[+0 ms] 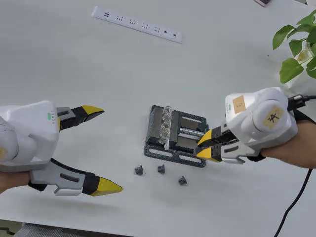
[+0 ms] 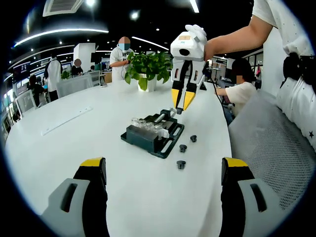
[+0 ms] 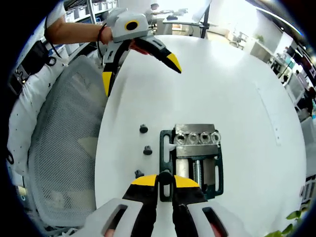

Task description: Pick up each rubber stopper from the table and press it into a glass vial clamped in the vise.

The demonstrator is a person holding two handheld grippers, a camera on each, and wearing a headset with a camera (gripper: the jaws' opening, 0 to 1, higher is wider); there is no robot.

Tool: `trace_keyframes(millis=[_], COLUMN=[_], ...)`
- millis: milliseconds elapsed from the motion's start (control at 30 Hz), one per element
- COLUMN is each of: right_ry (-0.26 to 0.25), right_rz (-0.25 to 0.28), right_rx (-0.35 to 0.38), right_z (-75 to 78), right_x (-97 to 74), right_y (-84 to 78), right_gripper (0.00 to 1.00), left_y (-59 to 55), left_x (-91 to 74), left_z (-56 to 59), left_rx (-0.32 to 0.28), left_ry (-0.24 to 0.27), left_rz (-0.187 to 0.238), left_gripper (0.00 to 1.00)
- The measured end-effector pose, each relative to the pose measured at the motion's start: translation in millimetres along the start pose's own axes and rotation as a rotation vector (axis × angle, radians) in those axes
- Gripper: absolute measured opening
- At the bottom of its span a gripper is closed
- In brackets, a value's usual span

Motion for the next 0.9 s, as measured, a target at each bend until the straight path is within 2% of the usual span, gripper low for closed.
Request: trace_keyframes(millis=[400,700,900], right_ry=[-0.013,-0.014,-0.018], right_rz=[0.022,0.037,0.042], right_rx=[-0.042,-0.051,-0.037], right_z=[29.2,52.9,65.4], right_x=[-3.9,4.7,13.8], right_y=[27.4,45.0,49.5], right_gripper=[0.06,0.06,0.06], left_y=[0.5,2.6,4.2], left_x=[0.8,2.4,2.4], left_z=[1.0,-3.6,-7.0], left_rx=[-0.010,-0.010,-0.011], left_ry=[0.003,0.002,0.008], left_rz=[0.015,0.027,0.042], left_gripper=[0.96,0.96,0.96])
Point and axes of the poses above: the centre of the closed fingertips' face, and the gripper's own axes: x roughly forward along the fingers, z roughly to its right, y roughly out of its top, the point moved 7 cm from there along -x, roughly backward along the fingers, and after that the axes turned 4 degrees about z, right-handed, at the moved point
